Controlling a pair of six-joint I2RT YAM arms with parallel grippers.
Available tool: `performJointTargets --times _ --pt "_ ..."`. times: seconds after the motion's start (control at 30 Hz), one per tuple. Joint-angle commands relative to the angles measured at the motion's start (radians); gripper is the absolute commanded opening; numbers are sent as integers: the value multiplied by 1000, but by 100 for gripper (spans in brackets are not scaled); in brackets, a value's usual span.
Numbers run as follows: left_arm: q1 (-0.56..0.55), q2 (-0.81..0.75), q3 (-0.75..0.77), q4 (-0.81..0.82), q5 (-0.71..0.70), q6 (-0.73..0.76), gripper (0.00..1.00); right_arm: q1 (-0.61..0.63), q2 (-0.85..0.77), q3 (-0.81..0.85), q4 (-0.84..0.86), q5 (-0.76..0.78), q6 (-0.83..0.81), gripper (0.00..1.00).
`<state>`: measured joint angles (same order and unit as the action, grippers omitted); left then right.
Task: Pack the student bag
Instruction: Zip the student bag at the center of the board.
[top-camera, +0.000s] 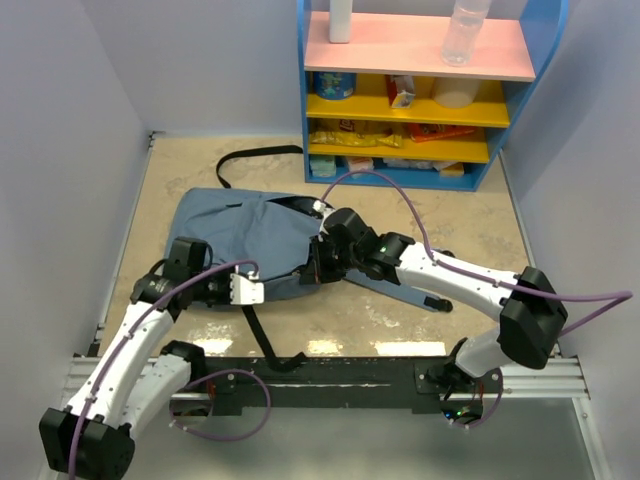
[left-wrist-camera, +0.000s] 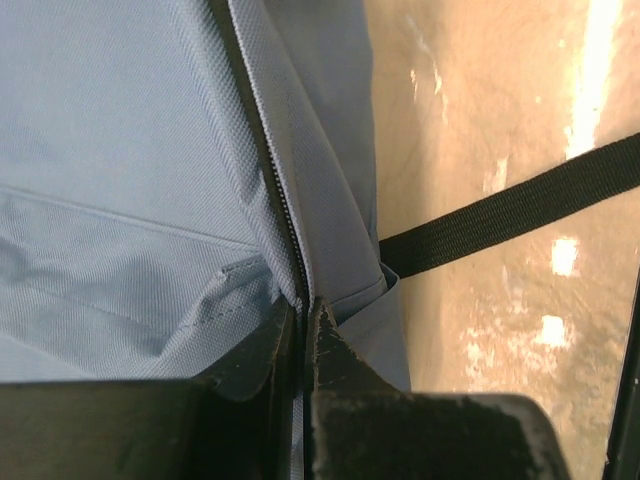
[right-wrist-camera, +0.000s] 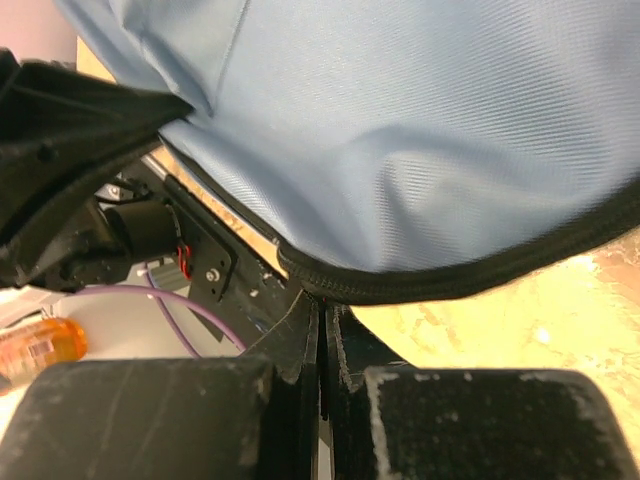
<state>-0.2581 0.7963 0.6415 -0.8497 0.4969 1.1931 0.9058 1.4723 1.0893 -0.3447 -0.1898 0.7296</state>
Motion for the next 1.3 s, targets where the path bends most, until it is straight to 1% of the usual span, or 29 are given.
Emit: performJointTargets --times 0.0,0.1,0.13,0.17,0.2,0.23,0.3,0.33,0.37,0.4,0.43,0.47,0.5,0.53,0.57,0.6,0.63,0.67,0.73,0.8,0.9,0.93,1.0,1.03,1.07,1.13,1.2,1.27 --pt "128 -11 -35 -278 -392 126 0 -62 -56 -5 -39 116 -68 0" --pt "148 -16 -54 -244 -408 117 1 -64 -53 6 -53 150 -96 0" --pt "152 -11 -49 -232 -361 103 23 -62 -50 20 -51 138 -101 0" --pt "152 -3 -28 -212 -325 65 35 -64 -44 24 -36 133 -102 0" --pt "152 21 -10 -207 -287 44 44 -62 -37 32 -24 119 -96 0" --pt "152 40 50 -207 -202 21 58 -62 -29 40 -1 84 -81 0" --pt "152 111 118 -227 -114 -49 62 -58 -8 41 25 52 -65 0" --pt "152 136 157 -247 -16 -62 68 -50 -1 44 35 43 -56 0" --pt "152 161 231 -299 38 -82 82 -44 8 46 50 27 -53 0" --pt "152 202 263 -328 89 -85 87 -39 23 47 52 21 -53 0" --pt "152 217 297 -363 194 -87 100 -32 28 50 56 15 -50 0" --pt "151 230 364 -433 253 -73 100 -28 32 49 64 10 -49 0" --pt "149 250 395 -465 312 -66 100 -25 36 47 72 1 -47 0" --pt "123 251 417 -465 391 -79 100 -18 37 44 75 -3 -44 0" --pt "87 247 441 -406 417 -178 100 -16 37 43 79 -7 -44 0" --pt "47 233 434 -353 423 -237 100 -16 39 41 79 -10 -42 0" --pt "-80 228 417 -289 408 -312 100 -13 36 38 82 -11 -42 0" --pt "-146 222 367 -143 379 -451 100 -13 34 35 81 -11 -42 0" --pt "-293 230 321 -22 278 -538 100 -13 28 31 82 -11 -42 0" --pt "-320 283 287 49 267 -561 100 -13 17 24 79 -8 -41 0" --pt "-380 317 242 145 180 -584 100 -13 5 12 81 -5 -36 0" --pt "-413 314 213 184 84 -601 100 -13 3 11 79 -4 -35 0" --pt "-429 311 201 254 4 -622 100 -13 -3 6 84 -3 -29 0" --pt "-428 310 195 280 -82 -638 100 -13 -7 1 84 -3 -24 0" --pt "-429 304 188 331 -122 -659 100 -13 -7 0 87 -5 -21 0" --pt "-428 265 185 366 -188 -665 100 -15 -12 -8 88 -10 -12 0" --pt "-429 248 207 353 -175 -671 100 -13 -15 -12 89 -14 -9 0" --pt "-429 239 233 307 -108 -676 100 -15 -15 -16 79 -17 -10 0"
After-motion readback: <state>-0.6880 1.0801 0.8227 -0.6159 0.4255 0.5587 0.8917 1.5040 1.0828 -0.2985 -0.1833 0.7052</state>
